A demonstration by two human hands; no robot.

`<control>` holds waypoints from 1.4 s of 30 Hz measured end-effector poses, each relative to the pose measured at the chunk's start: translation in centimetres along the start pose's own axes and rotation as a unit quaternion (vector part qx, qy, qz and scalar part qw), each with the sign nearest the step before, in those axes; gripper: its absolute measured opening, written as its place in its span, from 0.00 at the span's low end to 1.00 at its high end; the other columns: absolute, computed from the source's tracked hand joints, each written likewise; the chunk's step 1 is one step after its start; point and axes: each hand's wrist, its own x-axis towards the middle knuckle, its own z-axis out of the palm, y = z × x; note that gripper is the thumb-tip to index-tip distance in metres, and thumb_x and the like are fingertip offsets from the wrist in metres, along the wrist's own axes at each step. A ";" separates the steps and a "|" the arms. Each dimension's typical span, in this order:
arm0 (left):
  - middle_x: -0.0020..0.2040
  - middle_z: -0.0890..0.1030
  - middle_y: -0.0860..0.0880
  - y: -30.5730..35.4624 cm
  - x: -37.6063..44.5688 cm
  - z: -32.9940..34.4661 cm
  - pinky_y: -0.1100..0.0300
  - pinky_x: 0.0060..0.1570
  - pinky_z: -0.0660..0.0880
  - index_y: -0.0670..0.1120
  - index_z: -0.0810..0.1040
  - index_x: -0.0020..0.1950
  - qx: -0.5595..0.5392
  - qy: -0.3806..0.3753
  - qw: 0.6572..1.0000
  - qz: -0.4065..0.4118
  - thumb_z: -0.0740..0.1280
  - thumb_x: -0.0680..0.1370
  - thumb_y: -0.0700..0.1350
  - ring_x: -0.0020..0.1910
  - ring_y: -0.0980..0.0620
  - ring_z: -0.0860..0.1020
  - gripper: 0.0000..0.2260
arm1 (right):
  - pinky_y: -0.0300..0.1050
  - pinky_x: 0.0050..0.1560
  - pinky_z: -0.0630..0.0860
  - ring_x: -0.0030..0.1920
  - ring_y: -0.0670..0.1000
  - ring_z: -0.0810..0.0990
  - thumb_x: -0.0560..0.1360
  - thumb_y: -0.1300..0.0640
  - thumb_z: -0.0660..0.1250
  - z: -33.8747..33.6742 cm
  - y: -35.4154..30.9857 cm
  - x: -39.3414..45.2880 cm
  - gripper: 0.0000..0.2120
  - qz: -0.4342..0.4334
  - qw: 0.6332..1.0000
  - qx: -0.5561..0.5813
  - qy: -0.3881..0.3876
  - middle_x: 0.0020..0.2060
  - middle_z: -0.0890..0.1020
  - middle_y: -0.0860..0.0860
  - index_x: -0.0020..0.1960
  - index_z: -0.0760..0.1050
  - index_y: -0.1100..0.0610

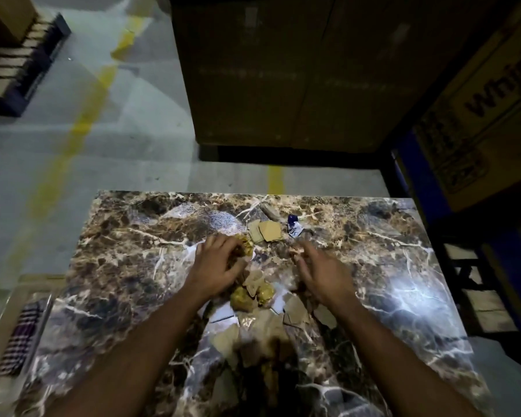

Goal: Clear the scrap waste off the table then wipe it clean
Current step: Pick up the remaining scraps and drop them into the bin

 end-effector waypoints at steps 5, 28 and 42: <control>0.72 0.72 0.48 0.5 5.1 -0.1 0.39 0.69 0.62 0.57 0.70 0.71 -0.053 0.012 0.992 -0.112 0.59 0.83 0.59 0.72 0.43 0.64 0.18 | 0.60 0.69 0.68 0.72 0.58 0.65 0.80 0.46 0.64 -0.2 0.7 8.0 0.27 -0.010 0.998 -0.002 -0.056 0.76 0.67 0.53 0.78 0.62 0.44; 0.57 0.72 0.46 4.9 8.2 3.0 0.58 0.43 0.71 0.48 0.71 0.55 0.049 -0.168 0.984 0.020 0.76 0.69 0.42 0.48 0.48 0.74 0.20 | 0.46 0.56 0.79 0.51 0.46 0.81 0.73 0.64 0.71 1.4 1.6 4.6 0.16 -0.035 0.973 0.211 -0.082 0.51 0.84 0.46 0.54 0.77 0.45; 0.46 0.77 0.54 8.8 -5.2 1.1 0.61 0.37 0.70 0.55 0.74 0.54 -0.100 0.066 0.993 -0.011 0.70 0.72 0.35 0.40 0.53 0.76 0.18 | 0.45 0.58 0.79 0.58 0.44 0.78 0.74 0.55 0.75 0.0 -0.7 -7.7 0.18 -0.060 0.944 0.323 0.017 0.58 0.79 0.43 0.61 0.77 0.44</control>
